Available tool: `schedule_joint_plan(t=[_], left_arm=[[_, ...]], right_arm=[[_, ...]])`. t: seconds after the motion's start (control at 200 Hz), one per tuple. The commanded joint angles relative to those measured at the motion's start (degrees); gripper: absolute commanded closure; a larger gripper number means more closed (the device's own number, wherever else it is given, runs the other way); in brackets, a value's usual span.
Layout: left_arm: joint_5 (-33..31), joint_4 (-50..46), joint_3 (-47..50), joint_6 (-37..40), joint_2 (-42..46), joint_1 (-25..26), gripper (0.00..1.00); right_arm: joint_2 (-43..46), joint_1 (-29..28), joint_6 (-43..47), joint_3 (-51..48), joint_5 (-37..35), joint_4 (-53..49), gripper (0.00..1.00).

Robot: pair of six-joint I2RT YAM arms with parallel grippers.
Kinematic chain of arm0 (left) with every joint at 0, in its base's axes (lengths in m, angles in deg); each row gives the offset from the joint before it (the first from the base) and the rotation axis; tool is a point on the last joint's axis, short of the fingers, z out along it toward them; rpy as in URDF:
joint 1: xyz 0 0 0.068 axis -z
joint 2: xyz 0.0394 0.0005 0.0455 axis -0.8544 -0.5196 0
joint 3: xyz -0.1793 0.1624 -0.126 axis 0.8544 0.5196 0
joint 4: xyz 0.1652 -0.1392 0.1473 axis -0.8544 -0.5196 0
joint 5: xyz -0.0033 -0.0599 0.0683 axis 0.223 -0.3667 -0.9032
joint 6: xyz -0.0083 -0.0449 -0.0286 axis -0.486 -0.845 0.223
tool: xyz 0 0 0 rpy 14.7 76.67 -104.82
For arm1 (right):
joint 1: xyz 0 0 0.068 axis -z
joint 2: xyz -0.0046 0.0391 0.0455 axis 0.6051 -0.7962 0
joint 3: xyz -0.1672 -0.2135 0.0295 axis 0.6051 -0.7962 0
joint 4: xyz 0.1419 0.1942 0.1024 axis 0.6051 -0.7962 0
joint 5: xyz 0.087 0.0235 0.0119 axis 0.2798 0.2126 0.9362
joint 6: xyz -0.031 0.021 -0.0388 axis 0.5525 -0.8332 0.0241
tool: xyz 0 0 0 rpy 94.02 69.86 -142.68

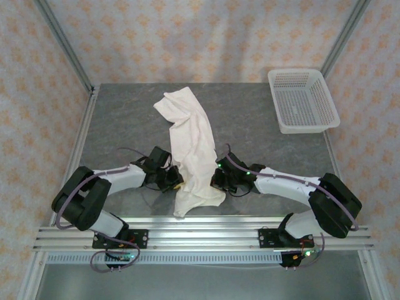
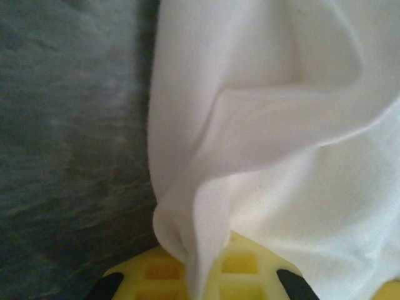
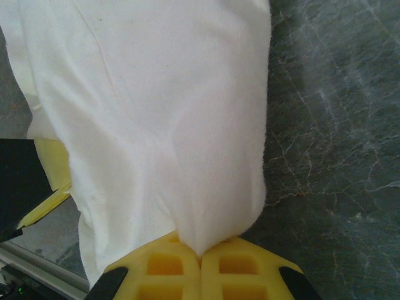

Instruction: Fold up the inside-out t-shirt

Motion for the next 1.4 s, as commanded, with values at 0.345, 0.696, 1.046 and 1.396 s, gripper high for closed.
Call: schedule_joint_plan(t=[0.345, 0.696, 1.046, 1.396], left_arm=[[-1.2, -12.3, 9.6, -1.8, 27.1, 2.4, 1.00], [-10.0, -20.7, 7.1, -5.7, 39.1, 2.0, 1.00], [-10.5, -16.2, -6.9, -1.0, 33.4, -12.8, 1.00], [-7.5, -6.3, -22.4, 4.2, 8.8, -23.3, 1.00]], right_arm=[[9.5, -3.7, 0.4, -6.1, 2.7, -0.3, 1.00], [16.0, -3.8, 6.0, 4.1, -2.0, -6.3, 1.00], [-4.9, 5.3, 14.5, 27.7, -1.2, -2.5, 1.00], [-26.7, 13.1, 13.0, 54.2, 2.1, -7.1, 1.00]])
